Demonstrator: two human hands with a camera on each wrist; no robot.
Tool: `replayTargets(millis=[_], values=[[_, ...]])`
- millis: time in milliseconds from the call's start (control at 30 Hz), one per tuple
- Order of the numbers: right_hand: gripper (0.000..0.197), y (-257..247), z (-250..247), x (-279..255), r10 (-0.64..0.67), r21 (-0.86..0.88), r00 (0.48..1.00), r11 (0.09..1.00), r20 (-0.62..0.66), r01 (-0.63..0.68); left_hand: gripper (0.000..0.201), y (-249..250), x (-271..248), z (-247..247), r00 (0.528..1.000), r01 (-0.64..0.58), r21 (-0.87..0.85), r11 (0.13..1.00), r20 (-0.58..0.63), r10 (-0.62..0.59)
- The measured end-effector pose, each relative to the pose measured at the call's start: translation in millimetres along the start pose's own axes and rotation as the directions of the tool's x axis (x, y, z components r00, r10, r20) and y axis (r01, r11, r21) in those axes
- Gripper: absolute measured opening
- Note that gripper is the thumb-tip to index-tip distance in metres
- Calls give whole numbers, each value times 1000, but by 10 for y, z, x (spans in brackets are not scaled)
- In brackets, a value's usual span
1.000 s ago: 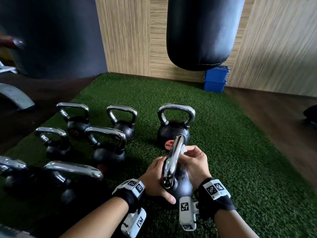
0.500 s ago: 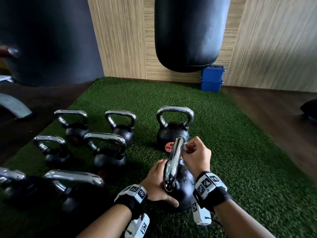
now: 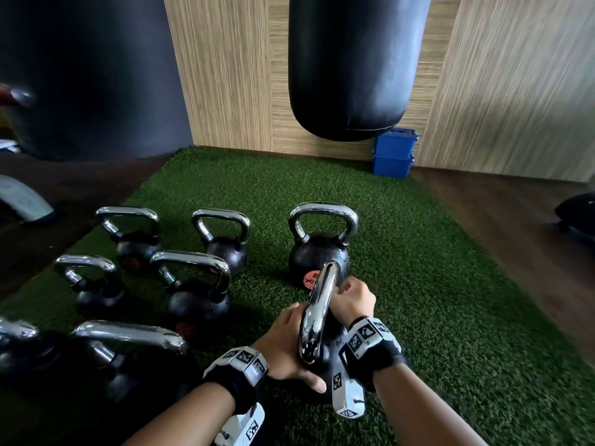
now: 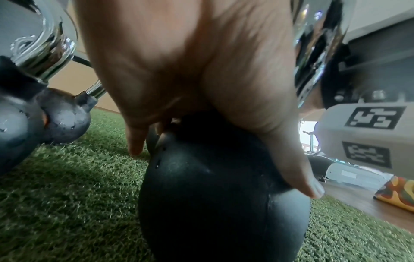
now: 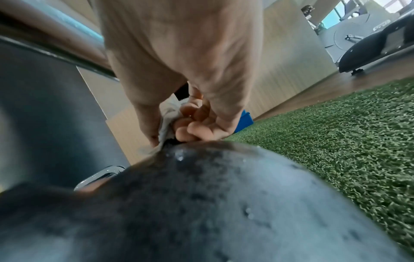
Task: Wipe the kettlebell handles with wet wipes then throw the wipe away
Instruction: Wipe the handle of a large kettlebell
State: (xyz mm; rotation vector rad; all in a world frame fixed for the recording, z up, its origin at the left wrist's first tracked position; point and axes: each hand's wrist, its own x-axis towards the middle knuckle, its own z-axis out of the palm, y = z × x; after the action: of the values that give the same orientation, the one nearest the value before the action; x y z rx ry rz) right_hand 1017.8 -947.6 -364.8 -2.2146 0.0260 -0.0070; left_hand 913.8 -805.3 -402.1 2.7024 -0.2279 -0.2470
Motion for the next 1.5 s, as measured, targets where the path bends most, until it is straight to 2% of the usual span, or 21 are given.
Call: replayTargets(millis=[67,100,167,233,267,333,400,467,500,567,700,767,867,1000,1100,1167,1267,1333,1500], values=[[16,-24,26,-31,-15,-19,1000,1000,12,15,126,66,-24,-137,997,17,18,1000,72,-18],[18,-41,25,-44,-20,-23,999,1000,25,20,126,106,-44,-244,995,15,-30,999,103,-12],[21,-77,-51,-59,-29,-37,998,999,59,31,108,172,-129,-504,990,41,-167,985,143,-17],[25,-100,-193,-18,-111,-57,989,992,95,116,80,221,-251,-783,986,72,-166,983,162,-45],[30,-113,-282,16,-185,-76,975,978,121,195,74,252,-300,-906,988,83,-146,986,139,-62],[50,-184,-478,82,-338,-140,918,918,210,370,85,371,-350,-1073,994,99,-83,992,45,-95],[63,-304,-638,132,-450,-215,825,817,341,535,98,548,-337,-1106,993,109,13,994,-54,-108],[55,-439,-708,141,-482,-294,743,707,464,643,81,747,-309,-1066,981,153,145,977,-141,-133],[46,-499,-726,121,-461,-323,732,685,502,653,66,821,-296,-1042,973,181,160,970,-175,-153],[38,-588,-748,66,-408,-347,744,696,529,629,44,888,-278,-1008,957,230,111,967,-205,-204],[19,-602,-691,32,-454,-399,753,651,477,646,40,895,-256,-1049,950,280,95,955,-171,-262],[17,-607,-695,20,-457,-406,760,653,462,640,46,897,-234,-1110,954,281,136,950,-148,-261],[24,-586,-774,19,-424,-453,785,649,452,611,59,855,-193,-1264,967,256,245,935,-76,-245],[20,-493,-928,-68,-359,-517,832,658,424,547,81,721,-111,-1520,986,144,325,935,38,-165],[18,-350,-1006,-229,-308,-495,883,739,355,457,97,641,-52,-1657,991,46,431,901,93,-96],[18,-250,-1030,-347,-285,-467,906,785,312,407,92,609,7,-1680,995,-13,483,875,91,-35],[18,-156,-1034,-473,-264,-418,924,833,276,363,77,611,58,-1666,998,-49,475,879,57,26],[18,-134,-1026,-507,-268,-409,925,838,269,361,64,597,63,-1646,998,-59,486,872,26,53],[16,-129,-1019,-519,-288,-393,922,841,259,372,53,506,29,-1555,997,-32,465,885,-51,62]])
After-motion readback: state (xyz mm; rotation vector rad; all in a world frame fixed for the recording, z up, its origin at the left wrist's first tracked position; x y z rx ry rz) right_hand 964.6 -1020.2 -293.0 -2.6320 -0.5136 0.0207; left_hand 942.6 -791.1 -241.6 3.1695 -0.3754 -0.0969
